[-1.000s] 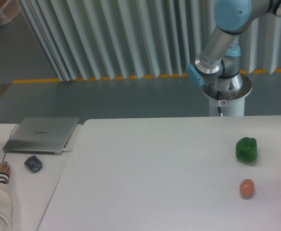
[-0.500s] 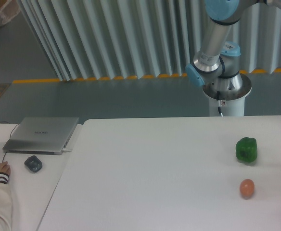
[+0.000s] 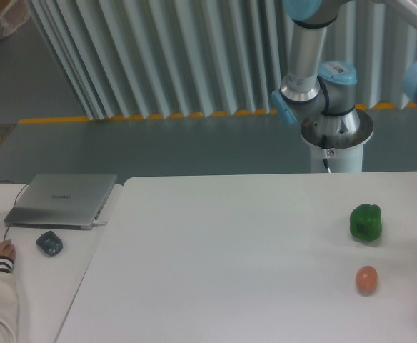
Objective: Place the red pepper on the table
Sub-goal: 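Carry the held red pepper in beside the green pepper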
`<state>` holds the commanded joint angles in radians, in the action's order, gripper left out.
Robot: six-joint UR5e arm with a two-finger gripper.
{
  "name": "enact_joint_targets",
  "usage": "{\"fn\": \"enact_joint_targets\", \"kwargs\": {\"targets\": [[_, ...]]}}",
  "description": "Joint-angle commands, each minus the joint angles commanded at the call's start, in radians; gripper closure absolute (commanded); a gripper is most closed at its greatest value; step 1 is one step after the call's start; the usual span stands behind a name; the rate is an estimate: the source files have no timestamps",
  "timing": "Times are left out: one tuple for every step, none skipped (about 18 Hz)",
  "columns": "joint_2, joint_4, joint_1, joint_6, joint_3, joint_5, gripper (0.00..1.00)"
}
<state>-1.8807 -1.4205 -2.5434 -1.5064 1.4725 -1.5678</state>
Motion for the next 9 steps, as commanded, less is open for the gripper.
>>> {"fn": "enact_joint_targets", "kwargs": {"targets": [[0.008, 0.002, 0.009, 0.003, 0.015, 0.006, 0.54], [0.011, 0.002, 0.021, 0.018, 0.02, 0.012, 0.54], [0.011, 0.002, 0.035, 0.05, 0.028, 0.021, 0.54], [0.011, 0.003, 0.067, 0.125, 0.032, 0.035, 0.54], [0.009, 0.014, 0.102, 0.199, 0.032, 0.034, 0.54], [0.005, 0.05, 0.141, 0.281, 0.032, 0.029, 0.54], [0.005, 0.069, 0.169, 0.334, 0.037, 0.034, 0.54], [0.005, 0.092, 0.189, 0.383, 0.038, 0.034, 0.54], [-0.003, 0.13, 0.205, 0.446, 0.04, 0.028, 0.54]]}}
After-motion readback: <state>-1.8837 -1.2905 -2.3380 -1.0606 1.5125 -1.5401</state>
